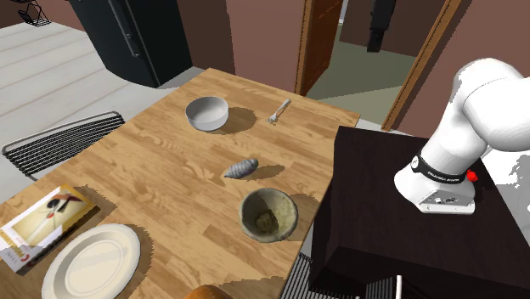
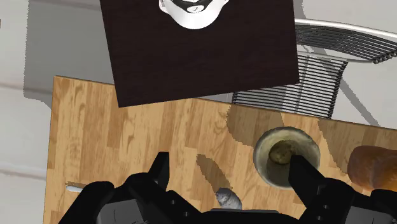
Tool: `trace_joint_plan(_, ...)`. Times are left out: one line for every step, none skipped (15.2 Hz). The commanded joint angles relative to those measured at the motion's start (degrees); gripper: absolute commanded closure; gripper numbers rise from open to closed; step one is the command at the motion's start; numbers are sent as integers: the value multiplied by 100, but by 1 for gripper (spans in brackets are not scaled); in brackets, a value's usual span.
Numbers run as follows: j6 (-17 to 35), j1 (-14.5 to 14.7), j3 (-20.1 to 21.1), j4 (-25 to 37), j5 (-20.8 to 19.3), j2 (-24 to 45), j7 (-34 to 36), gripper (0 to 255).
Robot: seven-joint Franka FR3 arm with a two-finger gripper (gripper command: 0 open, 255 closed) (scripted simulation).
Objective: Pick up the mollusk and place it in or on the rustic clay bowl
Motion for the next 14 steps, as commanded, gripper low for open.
trace_joint_plan(0, 0, 0, 0, 0, 0, 0, 0)
trace_joint_plan(186, 4, -11, -80, -4, 118, -36, 0)
trace_joint_plan(373, 8, -21, -153, -8, 244, -71, 0)
trace_joint_plan(559, 11, -31, -217, -11, 378, -107, 0)
trace_joint_plan(744, 14, -40, -274, -14, 518, -142, 0)
trace_joint_plan(928, 18, -50, -323, -16, 666, -177, 0)
trace_joint_plan(1111, 21, -58, -364, -17, 820, -212, 0)
trace_joint_plan(1293, 24, -66, -397, -18, 981, -246, 0)
trace_joint_plan(1473, 28, -74, -423, -19, 1149, -281, 0)
trace_joint_plan(1651, 32, -81, -439, -18, 1322, -314, 0)
trace_joint_plan(1827, 36, -88, -448, -18, 1501, -348, 0)
trace_joint_plan(2000, 40, -95, -449, -16, 1686, -382, 0)
trace_joint_plan(2170, 45, -101, -442, -14, 1875, -415, 0)
trace_joint_plan(2336, 49, -106, -426, -12, 2070, -449, 0)
